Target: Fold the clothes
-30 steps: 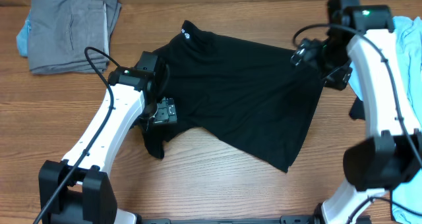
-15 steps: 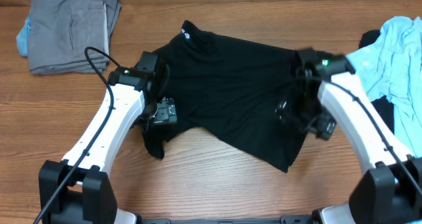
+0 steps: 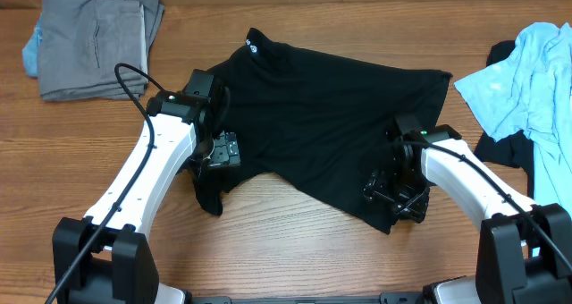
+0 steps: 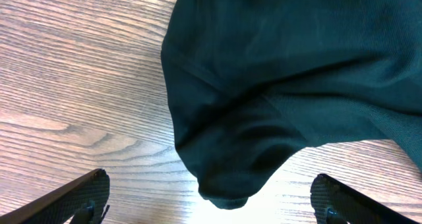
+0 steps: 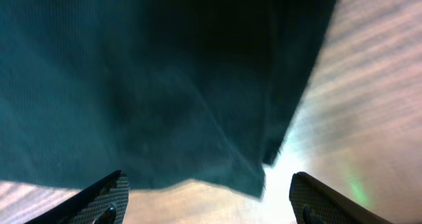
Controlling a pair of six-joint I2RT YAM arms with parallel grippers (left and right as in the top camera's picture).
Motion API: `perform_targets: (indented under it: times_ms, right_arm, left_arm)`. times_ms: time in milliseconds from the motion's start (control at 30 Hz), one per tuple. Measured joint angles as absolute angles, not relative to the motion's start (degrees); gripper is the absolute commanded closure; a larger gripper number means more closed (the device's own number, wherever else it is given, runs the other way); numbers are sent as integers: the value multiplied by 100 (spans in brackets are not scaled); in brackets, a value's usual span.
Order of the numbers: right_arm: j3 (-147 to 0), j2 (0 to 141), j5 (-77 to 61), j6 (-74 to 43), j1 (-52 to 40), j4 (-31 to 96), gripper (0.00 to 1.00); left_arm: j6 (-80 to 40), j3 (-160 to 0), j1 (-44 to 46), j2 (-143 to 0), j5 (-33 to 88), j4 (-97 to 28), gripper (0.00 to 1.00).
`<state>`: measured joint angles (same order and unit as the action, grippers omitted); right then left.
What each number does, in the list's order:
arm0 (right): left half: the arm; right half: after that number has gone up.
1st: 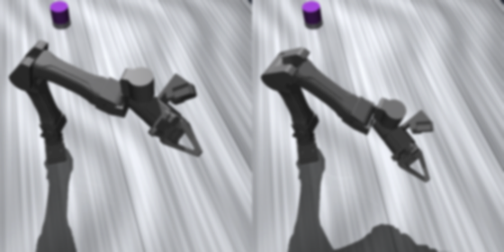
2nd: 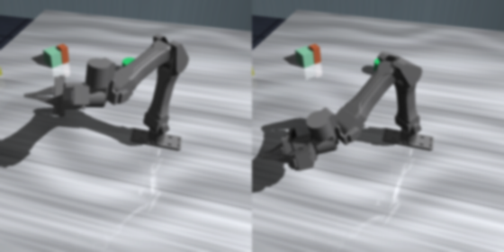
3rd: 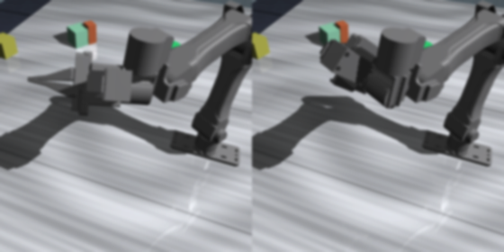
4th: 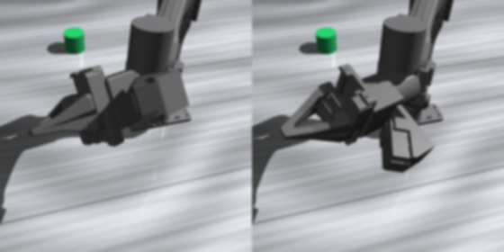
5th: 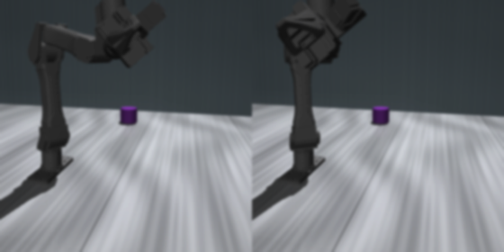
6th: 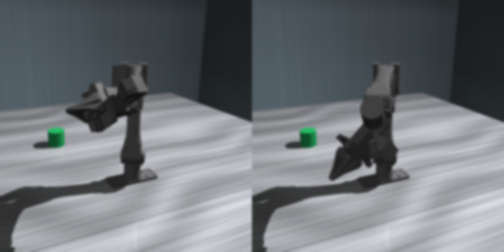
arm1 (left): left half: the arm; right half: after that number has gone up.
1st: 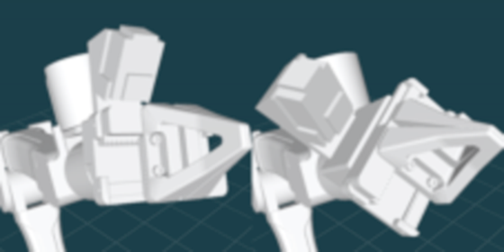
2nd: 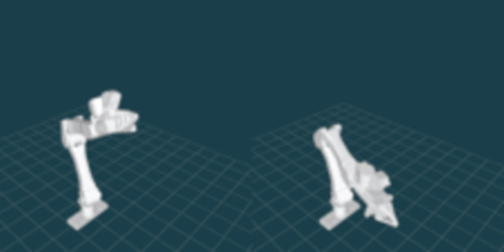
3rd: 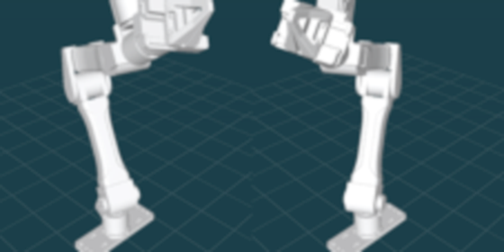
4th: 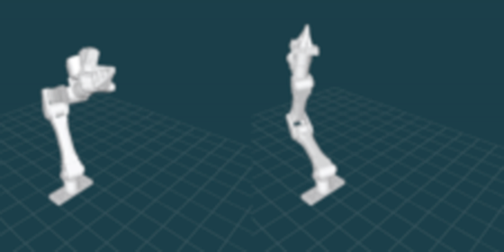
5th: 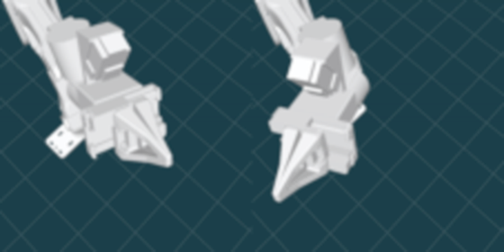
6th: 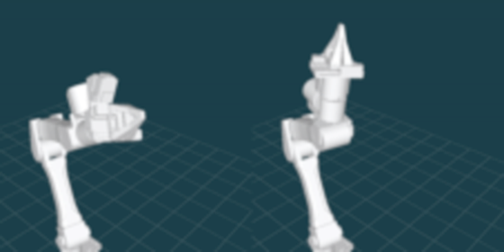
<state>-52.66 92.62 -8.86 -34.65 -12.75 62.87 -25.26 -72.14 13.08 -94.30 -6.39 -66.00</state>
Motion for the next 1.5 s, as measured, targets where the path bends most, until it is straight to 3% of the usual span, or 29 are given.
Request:
perform_targets:
  times_ms: [267, 567, 667, 1100, 1500]
  right_arm:
    - [-5013, 9262, -982, -3428, -1275, 5839, 35]
    - [-5009, 9262, -1009, -3406, -1275, 5793, 74]
    - [-5006, 9262, -978, -3406, -1275, 5817, 96]
    - [-5006, 9185, -657, -3852, -1055, 6790, 96]
    - [-5006, 7345, -276, -4799, -1028, 7964, 96]
  left_arm:
    - [-2526, -7214, 1308, -9430, -635, -6613, 0]
    - [-2526, -7214, 1308, -9430, -620, -6617, 0]
    - [-2526, -7214, 1308, -9430, -617, -6622, 0]
    - [-2526, -7212, 1308, -9430, -617, -6694, 0]
    - [-2526, -7212, 1308, -9430, -617, -6842, 0]
